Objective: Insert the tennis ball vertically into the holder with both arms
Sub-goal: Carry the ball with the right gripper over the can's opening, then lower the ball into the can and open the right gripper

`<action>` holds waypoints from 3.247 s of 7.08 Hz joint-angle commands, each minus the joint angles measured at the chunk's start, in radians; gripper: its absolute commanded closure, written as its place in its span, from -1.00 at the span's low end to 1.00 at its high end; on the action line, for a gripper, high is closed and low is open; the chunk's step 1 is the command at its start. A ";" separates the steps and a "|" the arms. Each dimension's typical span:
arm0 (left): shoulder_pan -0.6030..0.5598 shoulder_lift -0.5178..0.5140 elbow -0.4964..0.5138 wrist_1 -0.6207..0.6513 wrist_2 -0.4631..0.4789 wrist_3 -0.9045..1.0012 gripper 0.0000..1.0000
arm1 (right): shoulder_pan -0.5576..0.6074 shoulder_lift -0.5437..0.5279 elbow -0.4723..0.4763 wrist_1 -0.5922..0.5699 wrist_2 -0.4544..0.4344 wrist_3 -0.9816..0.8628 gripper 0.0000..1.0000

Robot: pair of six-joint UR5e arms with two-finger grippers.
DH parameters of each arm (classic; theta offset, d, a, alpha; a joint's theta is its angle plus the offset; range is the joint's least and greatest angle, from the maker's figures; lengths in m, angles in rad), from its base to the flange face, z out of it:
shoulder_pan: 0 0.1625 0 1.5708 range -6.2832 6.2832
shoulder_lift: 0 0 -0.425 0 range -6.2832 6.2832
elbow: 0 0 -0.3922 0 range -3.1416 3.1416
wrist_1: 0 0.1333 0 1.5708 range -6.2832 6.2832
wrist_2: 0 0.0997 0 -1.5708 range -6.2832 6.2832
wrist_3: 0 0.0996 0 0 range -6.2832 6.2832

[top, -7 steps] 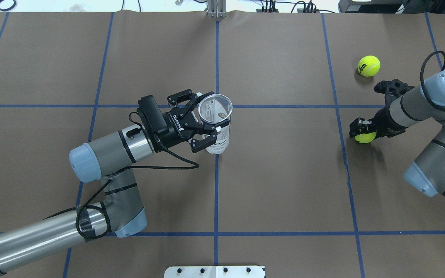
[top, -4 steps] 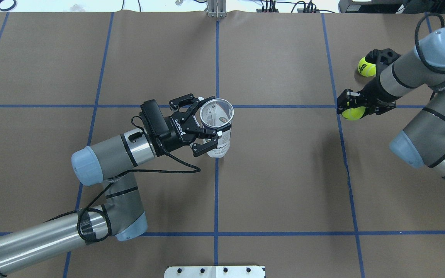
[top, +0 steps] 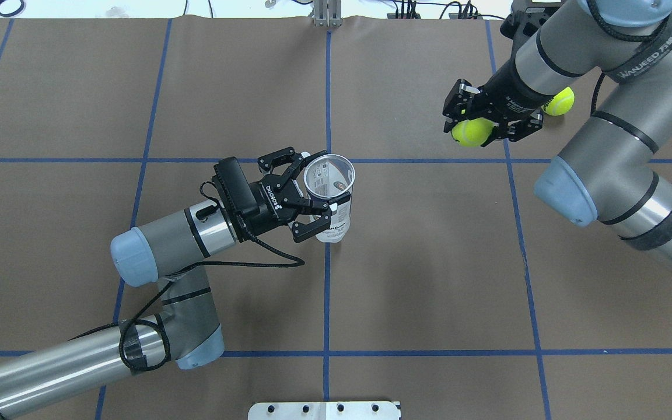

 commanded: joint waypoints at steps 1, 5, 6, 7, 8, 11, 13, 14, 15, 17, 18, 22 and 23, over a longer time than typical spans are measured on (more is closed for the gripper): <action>0.012 0.002 0.007 -0.011 0.016 0.005 -0.53 | -0.070 0.128 0.022 -0.006 -0.007 0.195 1.00; 0.032 0.004 0.038 -0.059 0.026 0.007 -0.53 | -0.148 0.211 0.029 -0.022 -0.034 0.269 1.00; 0.038 0.001 0.045 -0.059 0.029 0.007 -0.53 | -0.178 0.219 0.029 -0.028 -0.071 0.288 1.00; 0.038 0.001 0.045 -0.062 0.029 0.007 -0.53 | -0.183 0.220 0.030 -0.028 -0.071 0.289 1.00; 0.040 0.002 0.047 -0.070 0.030 0.007 -0.53 | -0.192 0.220 0.030 -0.028 -0.074 0.291 1.00; 0.041 0.001 0.045 -0.070 0.030 0.007 -0.53 | -0.231 0.219 0.030 -0.029 -0.105 0.291 1.00; 0.041 0.002 0.045 -0.070 0.030 0.007 -0.54 | -0.246 0.217 0.030 -0.028 -0.105 0.291 1.00; 0.041 0.001 0.045 -0.070 0.030 0.007 -0.54 | -0.254 0.216 0.030 -0.029 -0.106 0.291 0.91; 0.041 0.002 0.045 -0.070 0.030 0.007 -0.55 | -0.260 0.211 0.030 -0.028 -0.106 0.291 0.81; 0.043 0.004 0.047 -0.070 0.036 0.007 -0.58 | -0.263 0.211 0.030 -0.028 -0.106 0.291 0.74; 0.043 0.002 0.047 -0.070 0.036 0.007 -0.60 | -0.264 0.210 0.030 -0.028 -0.106 0.291 0.69; 0.043 0.002 0.047 -0.070 0.043 0.007 -0.65 | -0.274 0.208 0.032 -0.028 -0.108 0.291 0.16; 0.043 0.002 0.047 -0.070 0.043 0.007 -0.66 | -0.274 0.208 0.032 -0.028 -0.106 0.291 0.14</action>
